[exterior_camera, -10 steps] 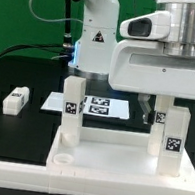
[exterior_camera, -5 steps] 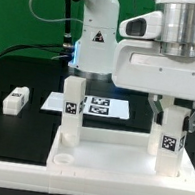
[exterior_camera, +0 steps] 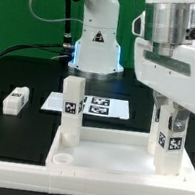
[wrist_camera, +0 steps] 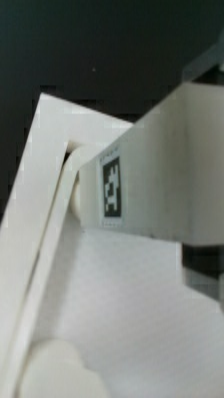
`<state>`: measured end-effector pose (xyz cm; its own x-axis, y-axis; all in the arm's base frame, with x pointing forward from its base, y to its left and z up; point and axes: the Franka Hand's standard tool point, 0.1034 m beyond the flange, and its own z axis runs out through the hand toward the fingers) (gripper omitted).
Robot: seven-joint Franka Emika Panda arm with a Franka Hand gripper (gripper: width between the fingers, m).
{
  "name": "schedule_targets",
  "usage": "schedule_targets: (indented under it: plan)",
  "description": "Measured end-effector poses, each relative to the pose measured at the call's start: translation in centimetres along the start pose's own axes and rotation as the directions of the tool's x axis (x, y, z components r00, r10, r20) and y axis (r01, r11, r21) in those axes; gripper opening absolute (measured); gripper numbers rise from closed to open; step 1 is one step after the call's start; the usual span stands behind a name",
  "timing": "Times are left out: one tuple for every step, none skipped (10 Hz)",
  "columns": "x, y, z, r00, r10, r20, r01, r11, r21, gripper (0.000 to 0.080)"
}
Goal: Assemble desk
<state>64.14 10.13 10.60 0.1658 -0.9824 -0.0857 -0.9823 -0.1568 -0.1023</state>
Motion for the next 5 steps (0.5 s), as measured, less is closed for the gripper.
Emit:
schedule_targets:
  plan:
    - [-0.14, 0.00, 0.13, 0.986, 0.167, 0.022, -0.167, 0.986, 0.002, 0.0290]
    - [-0.28, -0.03, 0.14, 0.967, 0.255, 0.023, -0.255, 0.967, 0.003, 0.0290]
    - [-0.23, -0.05, 0.11, 0.934, 0.357, 0.025, -0.357, 0.934, 0.001, 0.0290]
    - [0.17, 0.00, 0.03, 0.913, 0.408, 0.022, -0.408, 0.913, -0.001, 0.0290]
    - [0.67, 0.06, -0.06, 0.888, 0.460, 0.018, -0.460, 0.888, -0.004, 0.0290]
